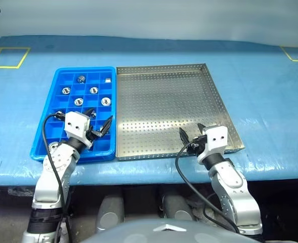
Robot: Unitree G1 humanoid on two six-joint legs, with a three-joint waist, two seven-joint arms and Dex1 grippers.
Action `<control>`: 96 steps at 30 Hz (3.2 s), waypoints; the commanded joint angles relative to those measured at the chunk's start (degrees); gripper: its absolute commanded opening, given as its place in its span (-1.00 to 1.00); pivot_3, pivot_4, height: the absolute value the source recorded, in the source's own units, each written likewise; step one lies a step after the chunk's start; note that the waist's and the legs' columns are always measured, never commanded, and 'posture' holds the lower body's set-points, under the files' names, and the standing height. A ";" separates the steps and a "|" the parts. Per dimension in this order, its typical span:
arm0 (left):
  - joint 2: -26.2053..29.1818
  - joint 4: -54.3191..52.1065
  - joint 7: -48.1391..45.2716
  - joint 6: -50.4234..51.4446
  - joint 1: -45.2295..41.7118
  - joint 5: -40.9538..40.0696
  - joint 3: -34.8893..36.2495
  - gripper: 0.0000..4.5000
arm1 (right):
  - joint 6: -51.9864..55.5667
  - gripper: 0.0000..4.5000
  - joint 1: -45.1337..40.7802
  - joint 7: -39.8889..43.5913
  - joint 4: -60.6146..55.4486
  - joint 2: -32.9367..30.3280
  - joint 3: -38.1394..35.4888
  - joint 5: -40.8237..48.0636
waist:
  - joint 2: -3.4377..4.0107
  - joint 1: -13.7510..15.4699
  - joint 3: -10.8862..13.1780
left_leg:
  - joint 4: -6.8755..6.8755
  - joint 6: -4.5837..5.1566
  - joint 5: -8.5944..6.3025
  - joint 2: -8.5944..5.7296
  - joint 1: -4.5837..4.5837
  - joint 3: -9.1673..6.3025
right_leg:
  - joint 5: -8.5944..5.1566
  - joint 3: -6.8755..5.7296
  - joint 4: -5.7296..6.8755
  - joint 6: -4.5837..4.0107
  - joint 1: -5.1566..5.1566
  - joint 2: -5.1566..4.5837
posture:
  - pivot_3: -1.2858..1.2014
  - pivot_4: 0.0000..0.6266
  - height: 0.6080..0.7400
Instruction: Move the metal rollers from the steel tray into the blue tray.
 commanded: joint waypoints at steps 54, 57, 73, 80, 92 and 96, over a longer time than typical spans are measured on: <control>-2.06 -1.14 2.14 -1.60 1.61 2.12 1.23 0.76 | -1.39 0.58 -4.68 0.85 -0.90 -1.60 7.38 -2.52 | -0.04 0.77 -0.02 | 0.18 0.00 0.00 -0.03 -0.04 0.00 | 0.09 0.05 0.05 0.12 0.05 0.01 | 0.08 -0.52 1.00; -2.10 -1.25 2.22 -1.55 1.63 2.07 1.28 0.76 | -1.37 0.58 -4.78 0.75 -0.86 -1.41 7.54 -2.62 | -0.04 0.77 -0.02 | 0.19 0.00 0.00 -0.03 -0.04 0.00 | 0.09 0.05 0.06 0.13 0.05 0.01 | 0.08 -0.52 1.00; -2.22 -1.17 2.32 -1.52 0.94 1.92 0.94 0.76 | -1.51 0.58 -5.00 0.31 -1.08 -1.04 8.28 -2.69 | -0.04 0.74 -0.03 | 0.26 0.01 0.00 -0.03 -0.04 0.00 | 0.10 0.06 0.08 0.15 0.06 0.01 | 0.08 -0.52 1.00; -2.28 -1.01 2.39 -1.66 0.59 1.83 1.08 0.76 | -1.58 0.58 -5.29 0.35 -0.87 -1.03 8.36 -2.71 | -0.04 0.75 -0.02 | 0.29 0.01 0.00 -0.03 -0.04 0.00 | 0.11 0.06 0.09 0.16 0.07 0.01 | 0.08 -0.52 1.00; -2.14 -1.13 2.26 -1.66 0.44 1.81 1.22 0.76 | -1.90 0.58 -5.54 0.29 -0.42 -0.66 8.59 -2.68 | -0.04 0.76 -0.03 | 0.31 0.01 0.00 -0.03 -0.04 0.00 | 0.12 0.06 0.09 0.16 0.09 0.01 | 0.08 -0.52 1.00; -2.18 -1.06 2.23 -1.64 0.30 1.82 1.10 0.76 | -1.96 0.58 -5.44 0.29 -0.47 -0.53 8.56 -2.74 | -0.04 0.76 -0.03 | 0.32 0.01 0.00 -0.03 -0.04 0.00 | 0.12 0.06 0.10 0.16 0.09 0.01 | 0.08 -0.52 1.00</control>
